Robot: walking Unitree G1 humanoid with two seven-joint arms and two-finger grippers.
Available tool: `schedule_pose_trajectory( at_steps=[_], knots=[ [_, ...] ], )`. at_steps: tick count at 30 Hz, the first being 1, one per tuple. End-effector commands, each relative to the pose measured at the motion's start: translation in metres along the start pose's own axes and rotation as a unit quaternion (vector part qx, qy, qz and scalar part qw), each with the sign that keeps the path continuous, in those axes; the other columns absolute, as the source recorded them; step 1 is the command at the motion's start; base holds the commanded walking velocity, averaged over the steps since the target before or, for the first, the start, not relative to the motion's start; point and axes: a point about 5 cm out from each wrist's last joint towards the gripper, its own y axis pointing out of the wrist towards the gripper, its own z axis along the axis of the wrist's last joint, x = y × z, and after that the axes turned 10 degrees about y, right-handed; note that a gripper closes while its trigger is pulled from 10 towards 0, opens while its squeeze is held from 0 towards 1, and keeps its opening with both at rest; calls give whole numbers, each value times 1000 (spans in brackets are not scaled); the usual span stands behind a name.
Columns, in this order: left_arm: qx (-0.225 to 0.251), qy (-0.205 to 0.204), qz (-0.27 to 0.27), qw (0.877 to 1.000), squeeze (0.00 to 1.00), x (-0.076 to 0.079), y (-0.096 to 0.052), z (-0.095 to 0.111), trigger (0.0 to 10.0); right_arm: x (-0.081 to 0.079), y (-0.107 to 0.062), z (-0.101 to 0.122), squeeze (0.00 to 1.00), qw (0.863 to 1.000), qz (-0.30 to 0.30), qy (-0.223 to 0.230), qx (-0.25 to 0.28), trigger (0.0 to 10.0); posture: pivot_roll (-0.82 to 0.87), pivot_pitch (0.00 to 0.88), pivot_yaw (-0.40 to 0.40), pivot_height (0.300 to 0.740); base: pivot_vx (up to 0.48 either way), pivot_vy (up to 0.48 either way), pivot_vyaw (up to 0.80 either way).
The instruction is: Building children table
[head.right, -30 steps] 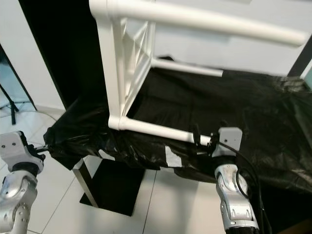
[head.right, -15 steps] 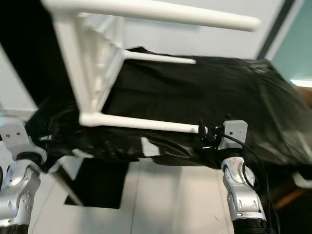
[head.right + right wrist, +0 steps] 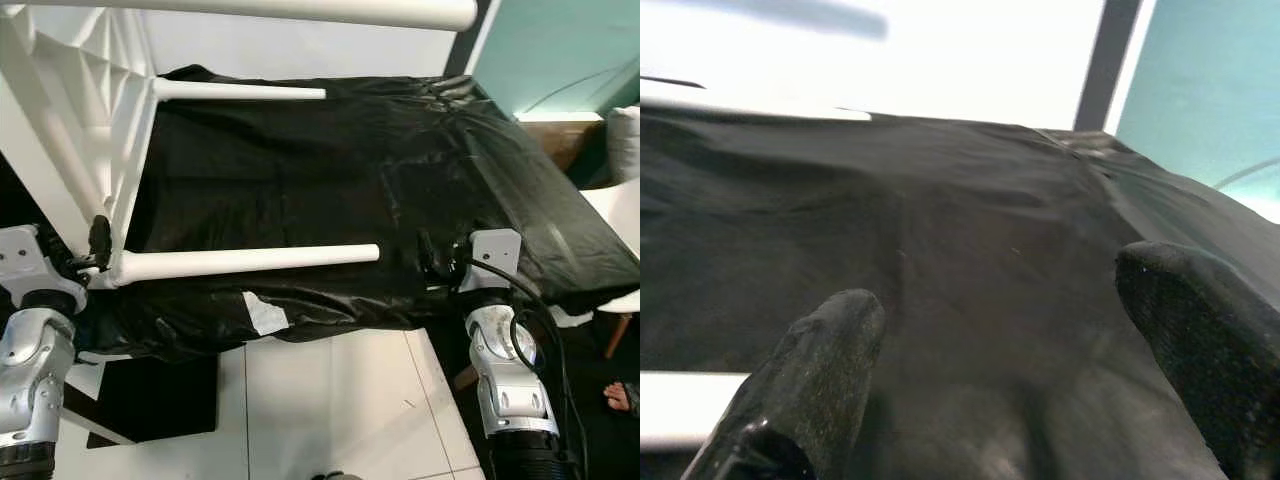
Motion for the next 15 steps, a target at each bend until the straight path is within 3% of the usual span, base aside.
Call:
schedule_pose_trajectory(
  at_steps=[1,4,9,10,13,14,15],
  knots=[
    [20,10,50,998,0,-18,-7,7,10000,5,-4,-1,0,1000,-7,1,-2,10000,33,57,-43,740,0,0,0],
    [52,2,36,998,0,-27,-18,14,10000,7,-7,-2,0,1000,-13,0,-4,10000,37,52,-44,740,0,0,0],
    [62,-2,4,998,0,-27,-27,16,10000,10,-12,-3,0,1000,-17,-2,-8,10000,41,51,-44,740,0,0,0],
    [64,-15,-41,997,0,-19,-34,18,10000,12,-14,-4,0,1000,-18,-4,-11,10000,46,51,-47,740,0,0,0],
    [64,-23,-85,994,0,-9,-39,20,10000,14,-15,-5,0,1000,-18,-5,-13,10000,50,54,-47,740,0,0,0],
    [78,-21,-139,987,0,3,-45,26,10000,15,-15,-5,0,1000,-18,-8,-15,10000,51,53,-46,740,0,0,0],
    [78,-21,-139,987,0,3,-45,26,10000,15,-15,-5,0,1000,-18,-8,-15,10000,51,53,-46,740,0,0,0]
  ],
)
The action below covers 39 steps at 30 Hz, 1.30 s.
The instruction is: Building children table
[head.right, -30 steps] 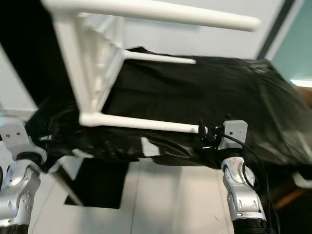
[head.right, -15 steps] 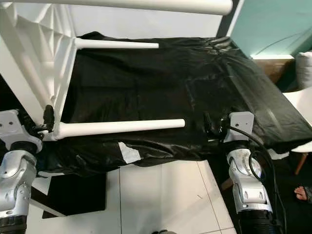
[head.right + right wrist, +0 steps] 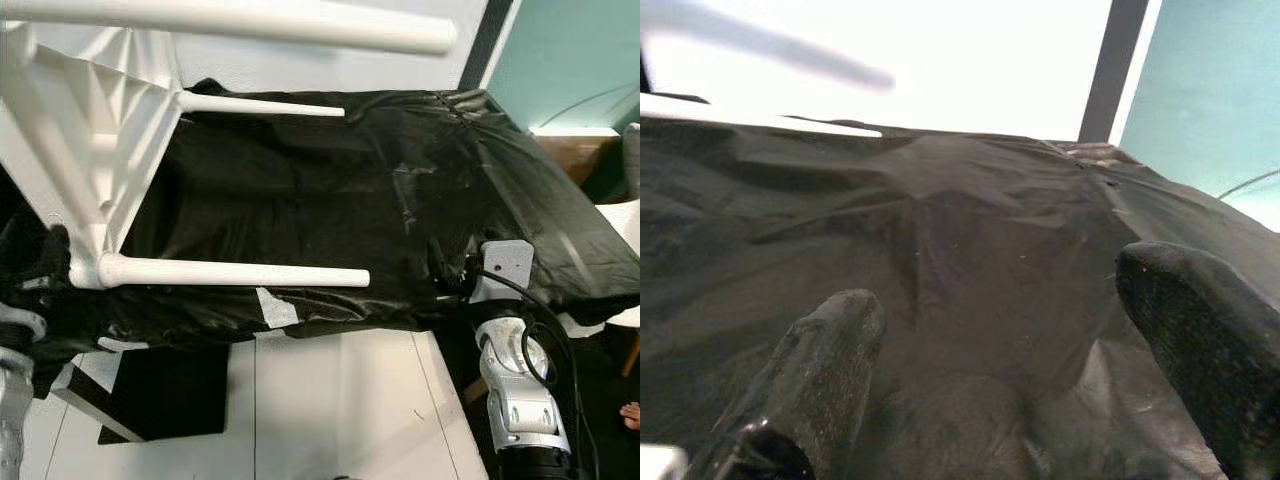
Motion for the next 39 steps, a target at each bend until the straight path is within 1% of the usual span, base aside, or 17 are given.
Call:
schedule_pose_trajectory(
  at_steps=[1,2,6,7,10,12,14,16,21,22,25,27,29,32,35,38,39],
  knots=[
    [19,-5,-128,992,0,20,-2,6,10000,6,-1,-2,0,1000,-5,-2,-5,10000,51,54,-45,740,0,0,0],
    [18,-11,-165,986,0,25,-6,8,10000,6,1,-1,0,1000,-5,-3,-4,10000,53,52,-44,740,0,0,0],
    [1,-18,-195,981,0,26,-14,7,10000,7,1,0,0,1000,-6,-5,-3,10000,56,53,-43,740,0,0,0],
    [-14,5,-175,984,0,9,-16,1,10000,6,-1,-1,0,1000,-6,-3,-4,10000,58,49,-41,740,0,0,0],
    [-19,11,-161,987,0,1,-16,0,10000,5,-1,-2,0,1000,-5,-1,-5,10000,60,49,-43,740,0,0,0],
    [-26,36,-133,990,0,-18,-15,0,10000,2,-1,-2,0,1000,2,4,-6,10000,62,44,-46,740,0,0,0],
    [-26,36,-133,990,0,-18,-15,0,10000,2,-1,-2,0,1000,2,4,-6,10000,62,44,-46,740,0,0,0],
    [-36,53,-111,992,0,-28,-13,-3,10000,-2,0,-2,0,1000,14,11,-10,10000,61,36,-45,740,0,0,0],
    [-26,53,-117,991,0,-25,-13,-2,10000,-4,1,-2,0,1000,19,14,-13,10000,59,34,-45,740,0,0,0],
    [-29,49,-138,989,0,-19,-15,-2,10000,-4,1,-2,0,1000,19,17,-14,10000,61,26,-48,740,0,0,0],
    [-45,24,-215,975,0,8,-24,-6,10000,-19,-3,-3,0,996,75,31,-22,10000,61,13,-39,740,0,0,0],
    [-42,21,-225,973,0,14,-24,-6,10000,-24,-3,-2,0,996,89,21,-19,10000,61,13,-39,740,0,0,0],
    [-42,21,-225,973,0,14,-24,-6,10000,-24,-3,-2,0,996,89,21,-19,10000,61,13,-39,740,0,0,0],
    [-42,21,-232,972,0,24,-20,-7,10000,-28,0,1,0,996,89,20,-10,10000,61,4,-34,740,0,0,0],
    [-49,-4,-278,959,0,43,-21,-10,10000,-30,3,4,0,997,69,35,0,10000,59,0,-27,740,0,0,0],
    [-54,-5,-295,954,0,49,-23,-12,10000,-32,3,4,0,997,69,36,0,10000,55,0,-24,740,0,0,0],
    [-57,6,-312,948,0,56,-23,-16,10000,-36,2,4,0,997,70,43,1,10000,47,0,-17,740,0,0,0]
  ],
)
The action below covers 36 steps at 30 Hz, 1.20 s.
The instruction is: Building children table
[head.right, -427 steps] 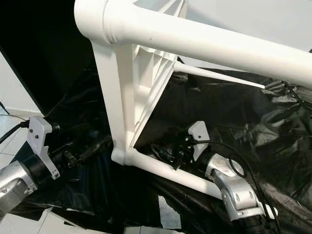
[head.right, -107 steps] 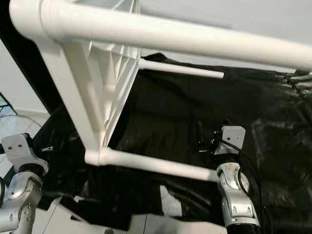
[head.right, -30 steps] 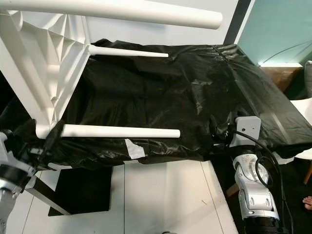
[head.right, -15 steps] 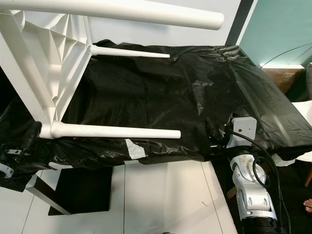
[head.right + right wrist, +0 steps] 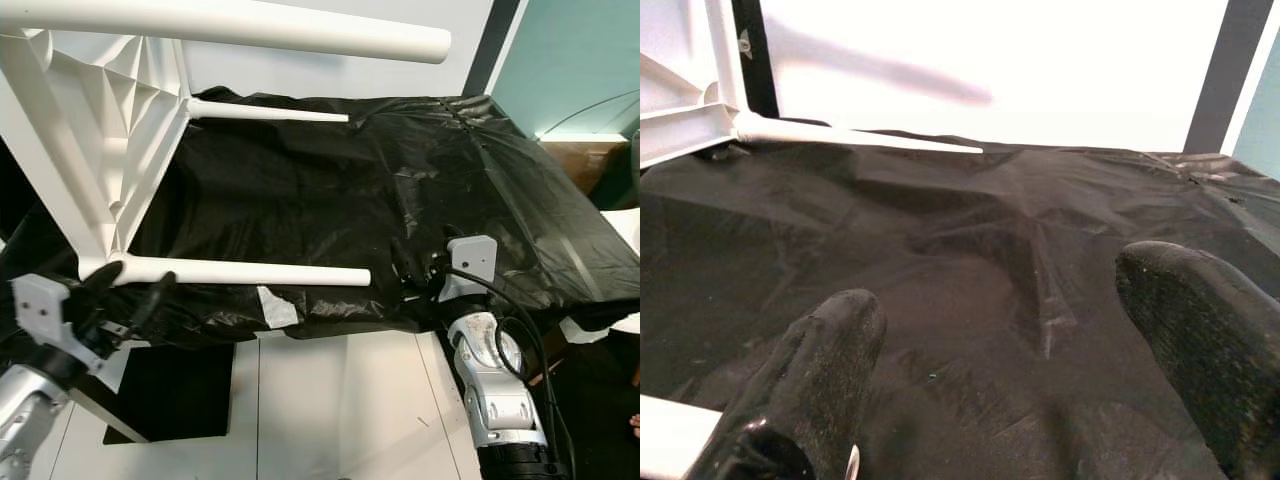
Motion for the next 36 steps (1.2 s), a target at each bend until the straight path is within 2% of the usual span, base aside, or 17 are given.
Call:
schedule_pose_trajectory(
  at_steps=[1,4,5,6,7,10,11,12,14,18,19,21,25,26,27,29,36],
  knots=[
    [-6,12,-50,999,0,11,6,-4,10000,-6,-2,1,0,1000,0,6,1,10000,41,0,-15,740,0,0,0],
    [-8,19,-67,998,0,17,14,-4,10000,-10,-2,2,8,1000,-3,20,5,10000,36,0,-12,740,0,0,0],
    [-10,25,-71,997,0,18,16,-5,10000,-11,-2,3,816,1000,0,29,10,10000,31,0,-10,740,0,0,0],
    [-10,25,-71,997,0,18,16,-5,10000,-11,-2,3,816,1000,0,29,10,10000,31,0,-10,740,0,0,0],
    [-9,33,-71,997,0,19,19,-5,10000,-12,-3,4,1000,999,2,31,10,10000,31,0,-10,740,0,0,0],
    [-3,25,-69,997,0,18,24,-4,10000,-17,1,8,1000,999,20,-37,5,10000,23,0,-8,740,0,0,0],
    [-3,25,-69,997,0,18,24,-4,10000,-17,1,8,1000,999,20,-37,5,10000,23,0,-8,740,0,0,0],
    [-1,20,-68,997,0,17,25,-3,10000,-20,5,11,0,998,26,-62,0,10000,24,0,-10,740,0,0,0],
    [3,20,-70,997,0,15,25,-1,10000,-23,10,14,0,995,41,-90,-4,10000,27,0,-14,740,0,0,0],
    [10,19,-61,998,0,10,26,3,10000,-38,22,25,0,972,100,-212,2,10000,31,0,-17,740,0,0,0],
    [10,19,-61,998,0,10,26,3,10000,-38,22,25,0,972,100,-212,2,10000,31,0,-17,740,0,0,0],
    [21,7,-59,998,0,8,25,7,10000,-45,33,38,0,947,111,-300,37,10000,31,0,-25,740,0,0,0],
    [12,-18,-96,995,0,9,18,5,10000,-56,51,61,0,892,96,-422,133,10000,38,0,-32,740,0,0,0],
    [12,-18,-96,995,0,9,18,5,10000,-56,51,61,0,892,96,-422,133,10000,38,0,-32,740,0,0,0],
    [6,-24,-103,994,0,10,16,3,10000,-61,54,66,0,871,94,-453,164,10000,35,0,-28,740,0,0,0],
    [-4,-31,-113,993,0,13,15,0,10000,-69,57,71,0,847,95,-481,206,10000,44,0,-36,740,0,0,0],
    [-7,-33,-109,993,0,15,15,0,10000,-86,53,76,0,806,142,-503,278,10000,53,0,-42,740,0,0,0]
  ],
)
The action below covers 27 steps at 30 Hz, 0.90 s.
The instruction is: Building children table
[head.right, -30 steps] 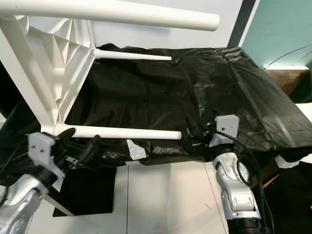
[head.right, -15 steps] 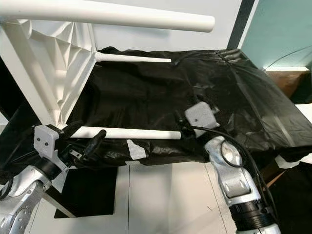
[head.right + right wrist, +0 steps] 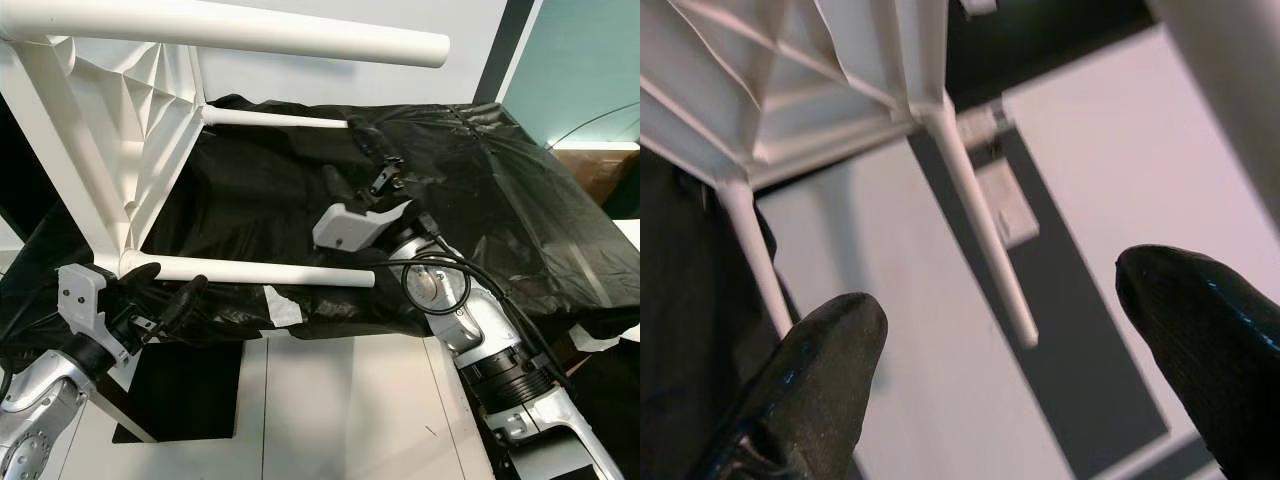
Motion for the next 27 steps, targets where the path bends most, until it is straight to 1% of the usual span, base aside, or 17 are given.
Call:
schedule_pose_trajectory(
  at_steps=[1,2,4,7,9,10,11,12,13,14,15,18,19,22,24,25,27],
  knots=[
    [7,1,-52,999,0,8,0,2,10000,-1,1,1,0,1000,4,-14,16,10000,53,0,-42,740,0,0,0],
    [7,1,-52,999,0,8,0,2,10000,-1,1,1,0,1000,4,-14,16,10000,53,0,-42,740,0,0,0],
    [7,-7,-56,998,0,8,-1,3,10000,0,5,4,0,999,-14,-36,39,10000,52,0,-45,740,0,0,0],
    [8,-11,-59,998,0,9,-1,4,10000,0,8,5,0,998,-21,-41,46,10000,52,0,-46,740,0,0,0],
    [6,-15,-84,996,0,17,-1,5,10000,3,18,8,0,996,-39,-57,65,10000,50,0,-46,740,0,0,0],
    [6,-15,-84,996,0,17,-1,5,10000,3,18,8,0,996,-39,-57,65,10000,50,0,-46,740,0,0,0],
    [4,-17,-96,995,0,21,-1,5,10000,4,24,10,0,995,-47,-60,71,10000,48,0,-45,740,0,0,0],
    [4,-17,-96,995,0,21,-1,5,10000,4,24,10,0,995,-47,-60,71,10000,48,0,-45,740,0,0,0],
    [3,-25,-119,993,0,30,2,3,10000,8,40,14,0,992,-65,-68,87,10000,43,0,-46,740,0,0,0],
    [3,-25,-119,993,0,30,2,3,10000,8,40,14,0,992,-65,-68,87,10000,43,0,-46,740,0,0,0],
    [4,-30,-123,992,0,33,3,3,10000,9,46,16,0,991,-70,-69,93,10000,41,0,-47,740,0,0,0],
    [7,-35,-126,991,0,35,5,2,10000,10,57,20,0,988,-76,-72,111,10000,36,0,-49,740,0,0,0],
    [7,-35,-126,991,0,35,5,2,10000,10,57,20,0,988,-76,-72,111,10000,36,0,-49,740,0,0,0],
    [9,-39,-124,991,0,35,8,2,10000,11,65,24,0,984,-84,-84,135,10000,31,0,-59,740,0,0,0],
    [10,-40,-124,991,0,36,8,1,10000,11,68,25,0,984,-84,-81,138,10000,29,0,-63,740,0,0,0],
    [10,-41,-123,991,0,36,9,1,10000,11,71,26,0,982,-87,-87,145,10000,29,0,-63,740,0,0,0],
    [12,-44,-121,992,0,37,10,0,10000,13,78,29,0,981,-94,-83,147,10000,29,0,-70,740,0,0,0]
  ],
)
